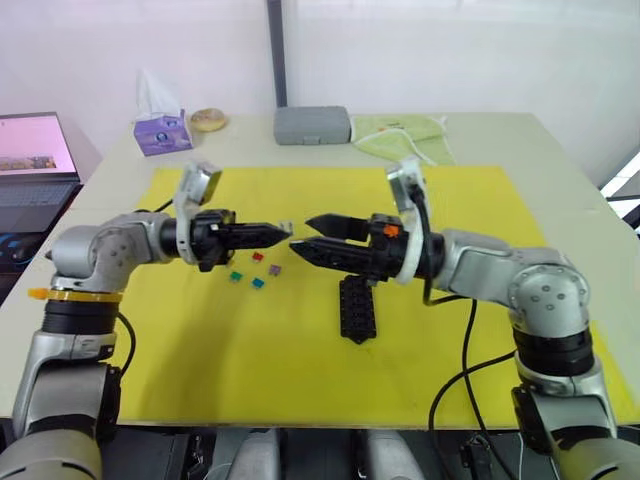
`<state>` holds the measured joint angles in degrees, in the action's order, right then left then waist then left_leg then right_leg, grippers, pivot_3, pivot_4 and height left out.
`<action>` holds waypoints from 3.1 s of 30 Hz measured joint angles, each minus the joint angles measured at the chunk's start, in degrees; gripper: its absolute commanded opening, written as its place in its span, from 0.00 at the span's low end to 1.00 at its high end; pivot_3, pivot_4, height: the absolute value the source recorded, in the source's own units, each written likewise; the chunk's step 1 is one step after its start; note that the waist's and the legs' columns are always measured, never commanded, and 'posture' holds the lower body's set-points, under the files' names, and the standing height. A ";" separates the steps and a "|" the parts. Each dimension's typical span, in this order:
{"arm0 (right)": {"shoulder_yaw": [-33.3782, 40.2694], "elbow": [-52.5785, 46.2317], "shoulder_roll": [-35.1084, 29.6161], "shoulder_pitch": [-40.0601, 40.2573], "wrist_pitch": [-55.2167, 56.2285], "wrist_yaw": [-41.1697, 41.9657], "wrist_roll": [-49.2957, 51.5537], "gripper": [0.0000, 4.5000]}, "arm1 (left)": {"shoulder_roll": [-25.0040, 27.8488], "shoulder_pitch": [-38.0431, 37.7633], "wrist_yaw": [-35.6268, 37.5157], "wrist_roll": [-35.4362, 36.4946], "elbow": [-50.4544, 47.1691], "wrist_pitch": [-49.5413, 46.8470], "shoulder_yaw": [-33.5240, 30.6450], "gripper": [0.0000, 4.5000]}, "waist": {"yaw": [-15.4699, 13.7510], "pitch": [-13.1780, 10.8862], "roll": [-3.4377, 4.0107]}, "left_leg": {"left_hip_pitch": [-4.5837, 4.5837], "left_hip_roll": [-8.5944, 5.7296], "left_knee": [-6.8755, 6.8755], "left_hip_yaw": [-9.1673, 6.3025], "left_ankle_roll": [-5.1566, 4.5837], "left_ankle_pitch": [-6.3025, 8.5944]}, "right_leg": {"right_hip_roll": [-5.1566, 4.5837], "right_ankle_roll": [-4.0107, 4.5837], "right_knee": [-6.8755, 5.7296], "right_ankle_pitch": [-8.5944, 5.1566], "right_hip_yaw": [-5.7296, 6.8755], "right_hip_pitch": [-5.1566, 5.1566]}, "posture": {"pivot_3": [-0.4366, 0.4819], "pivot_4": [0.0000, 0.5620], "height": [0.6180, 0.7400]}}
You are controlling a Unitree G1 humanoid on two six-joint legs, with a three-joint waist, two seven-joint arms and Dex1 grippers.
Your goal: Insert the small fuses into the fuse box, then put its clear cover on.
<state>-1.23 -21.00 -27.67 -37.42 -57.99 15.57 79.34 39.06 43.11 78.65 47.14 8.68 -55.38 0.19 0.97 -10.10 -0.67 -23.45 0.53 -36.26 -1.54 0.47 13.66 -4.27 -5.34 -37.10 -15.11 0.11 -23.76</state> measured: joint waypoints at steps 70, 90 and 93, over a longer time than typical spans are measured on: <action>0.20 3.47 -3.59 32.15 41.37 44.18 -41.29 0.00 | 1.48 -33.27 -5.06 -15.69 -27.75 29.92 2.75 0.40 | -0.34 0.01 0.02 | 0.24 0.10 0.01 0.01 0.00 0.01 | 0.06 0.10 0.09 -0.05 -0.03 0.27 | 0.48 0.27 1.00; -1.62 9.31 -0.38 35.55 51.04 46.66 -49.11 0.00 | 1.72 -30.98 -4.85 -15.79 -25.19 29.81 3.61 0.40 | -0.25 0.01 0.02 | 0.27 0.10 0.01 -0.01 0.00 0.01 | 0.10 0.09 0.06 -0.04 -0.02 0.28 | 0.48 0.27 1.00; -1.62 9.88 -0.45 36.30 51.57 47.25 -49.39 0.00 | 2.13 -30.98 -4.40 -15.79 -25.07 29.67 3.63 0.40 | -0.29 0.01 0.02 | 0.27 0.10 0.00 -0.01 0.00 0.01 | 0.10 0.09 0.06 -0.04 -0.02 0.29 | 0.48 0.27 1.00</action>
<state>-2.86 -11.13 -28.11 -1.12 -6.41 62.81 29.95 41.19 12.13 74.25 31.35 -16.40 -25.72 3.83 0.68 -10.09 -0.65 -23.18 0.63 -36.26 -1.55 0.47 13.66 -4.17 -5.25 -37.04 -15.16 0.09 -23.47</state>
